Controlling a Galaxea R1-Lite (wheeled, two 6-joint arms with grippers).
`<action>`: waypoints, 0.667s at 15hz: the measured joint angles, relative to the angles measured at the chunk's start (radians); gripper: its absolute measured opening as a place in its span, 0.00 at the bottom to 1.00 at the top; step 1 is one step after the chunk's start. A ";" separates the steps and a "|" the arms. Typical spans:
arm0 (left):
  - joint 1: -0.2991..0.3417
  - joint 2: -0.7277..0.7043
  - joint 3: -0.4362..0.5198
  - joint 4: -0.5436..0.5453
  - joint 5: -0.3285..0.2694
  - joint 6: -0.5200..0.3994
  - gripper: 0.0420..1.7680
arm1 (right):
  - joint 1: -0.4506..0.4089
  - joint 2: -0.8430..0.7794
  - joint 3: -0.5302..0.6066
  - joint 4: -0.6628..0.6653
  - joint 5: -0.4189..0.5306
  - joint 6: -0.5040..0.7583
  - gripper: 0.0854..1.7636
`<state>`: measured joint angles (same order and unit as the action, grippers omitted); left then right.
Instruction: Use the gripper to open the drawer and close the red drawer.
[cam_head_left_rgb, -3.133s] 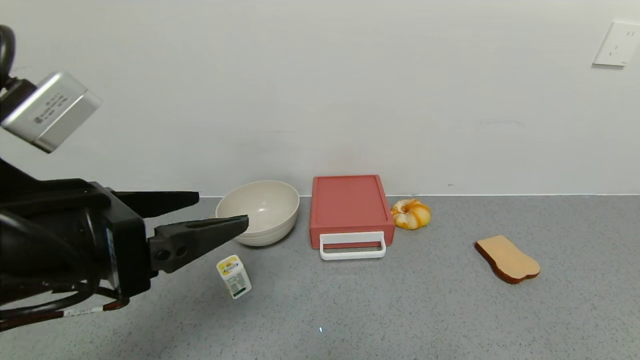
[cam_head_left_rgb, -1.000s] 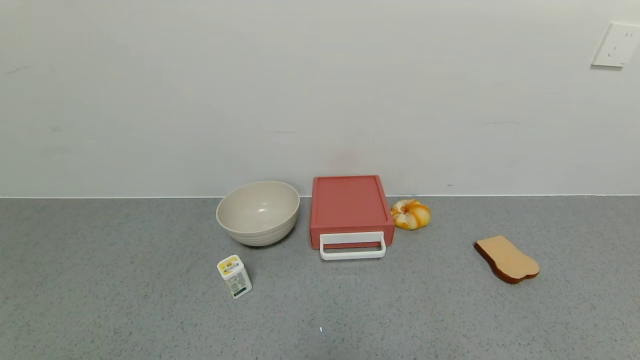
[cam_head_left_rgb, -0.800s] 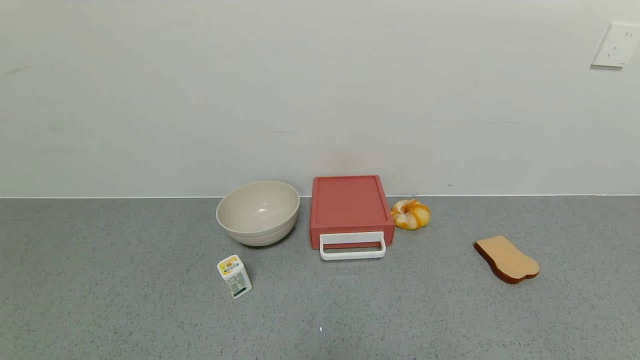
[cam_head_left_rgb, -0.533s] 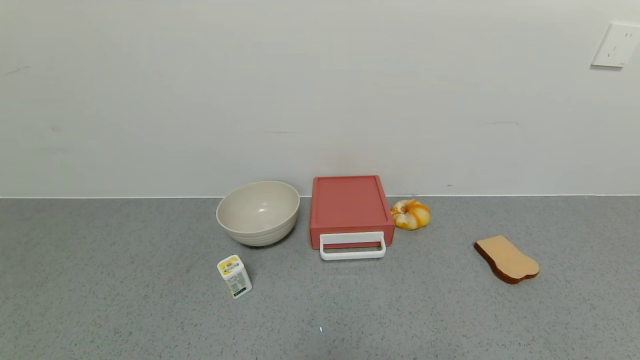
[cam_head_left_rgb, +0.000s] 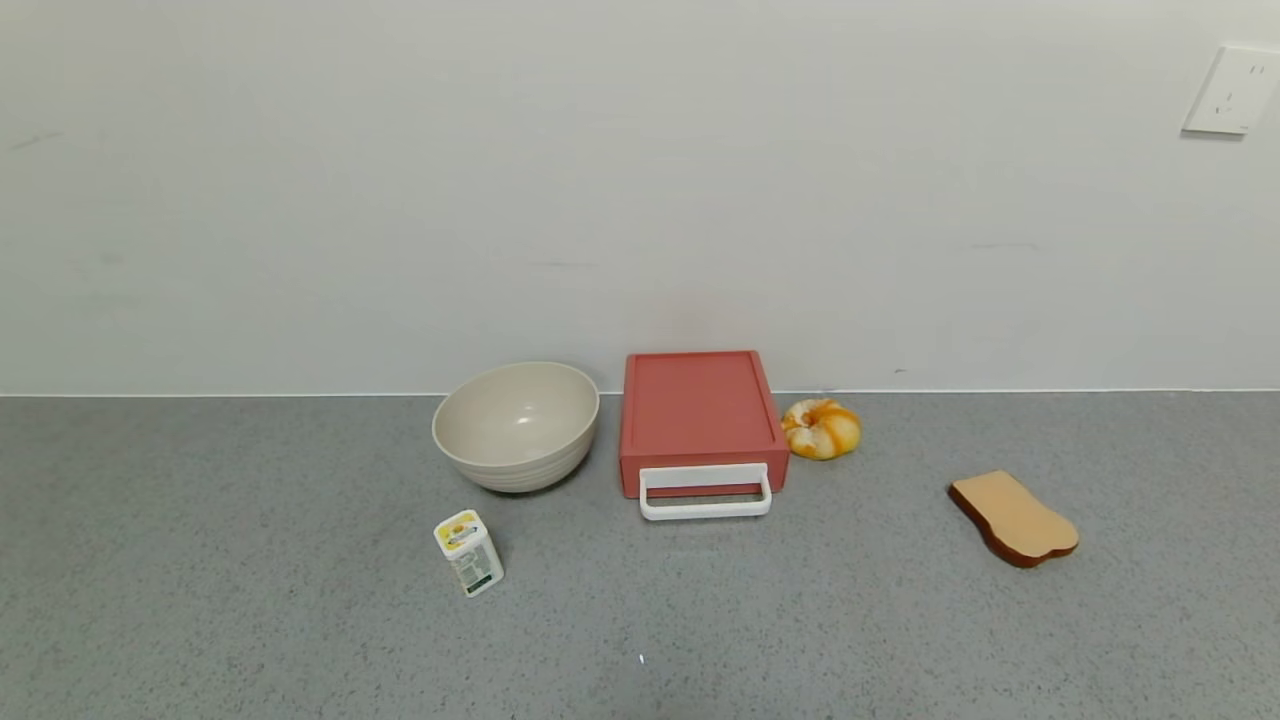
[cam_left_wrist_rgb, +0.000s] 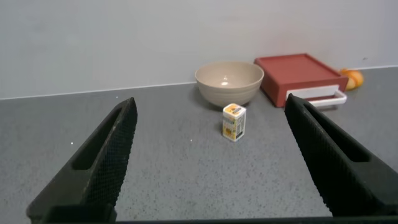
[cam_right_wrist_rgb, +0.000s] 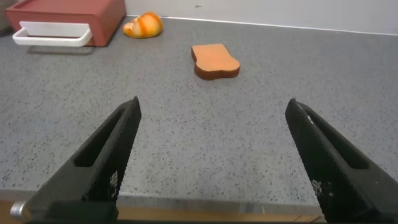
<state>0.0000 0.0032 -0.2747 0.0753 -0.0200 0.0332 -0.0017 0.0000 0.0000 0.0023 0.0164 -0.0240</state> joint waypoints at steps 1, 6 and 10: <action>0.000 -0.001 0.060 -0.051 0.002 0.008 0.97 | 0.000 0.000 0.000 0.001 0.000 0.000 0.97; 0.000 -0.003 0.258 -0.133 0.007 0.039 0.97 | 0.000 0.000 0.000 0.000 0.000 0.000 0.97; 0.000 -0.004 0.273 -0.066 0.015 0.010 0.97 | 0.000 0.000 0.000 0.000 0.000 0.000 0.97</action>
<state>0.0000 -0.0004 -0.0017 0.0089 -0.0051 0.0432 -0.0013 0.0000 0.0000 0.0028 0.0164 -0.0238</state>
